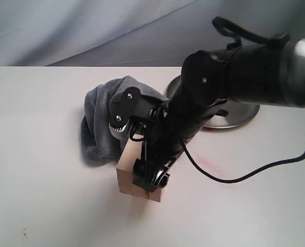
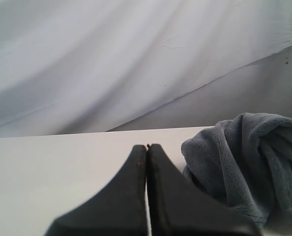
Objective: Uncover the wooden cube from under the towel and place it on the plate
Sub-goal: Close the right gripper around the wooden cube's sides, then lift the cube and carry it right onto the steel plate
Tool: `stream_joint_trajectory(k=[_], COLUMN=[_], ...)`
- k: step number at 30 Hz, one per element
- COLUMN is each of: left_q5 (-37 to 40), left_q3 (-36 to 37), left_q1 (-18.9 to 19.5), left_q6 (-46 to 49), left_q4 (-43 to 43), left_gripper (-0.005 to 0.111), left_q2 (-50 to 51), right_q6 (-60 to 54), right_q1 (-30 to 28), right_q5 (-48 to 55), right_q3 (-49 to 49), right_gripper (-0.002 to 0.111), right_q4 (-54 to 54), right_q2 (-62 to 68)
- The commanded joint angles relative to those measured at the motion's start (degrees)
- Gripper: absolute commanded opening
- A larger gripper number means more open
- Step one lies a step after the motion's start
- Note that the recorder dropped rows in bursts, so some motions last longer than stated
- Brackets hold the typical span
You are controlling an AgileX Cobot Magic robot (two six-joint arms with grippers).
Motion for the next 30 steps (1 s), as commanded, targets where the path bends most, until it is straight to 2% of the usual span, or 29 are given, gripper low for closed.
stream_joint_trajectory(k=[1,12,20,24,30], left_q5=[-0.62,-0.62,-0.62,-0.62,-0.62], left_q3=[0.25,0.25,0.25,0.25,0.25], left_q1=[0.12,0.12,0.12,0.12,0.12], left_q6=[-0.13,-0.13,-0.13,-0.13,-0.13], left_q4=[-0.14,-0.14,-0.14,-0.14,-0.14], left_gripper=[0.0,0.0,0.0,0.0,0.0], left_q2=[-0.24,-0.24,-0.24,-0.24,-0.24], right_q6=[2.24,20.7,44.33,49.44,54.42], right_q1=[0.11,0.11,-0.66,-5.1,-14.65], right_q5=[-0.73,-1.89,-2.28,-7.48,-18.92], right_q3=[0.01,0.01,0.01,0.01,0.01], right_gripper=[0.041,0.04,0.04,0.04,0.04], right_q4=[-2.69,-20.17,-40.26,-41.58,-40.14], right_q2=[-4.42,-5.64,-5.64,-5.64,-5.64])
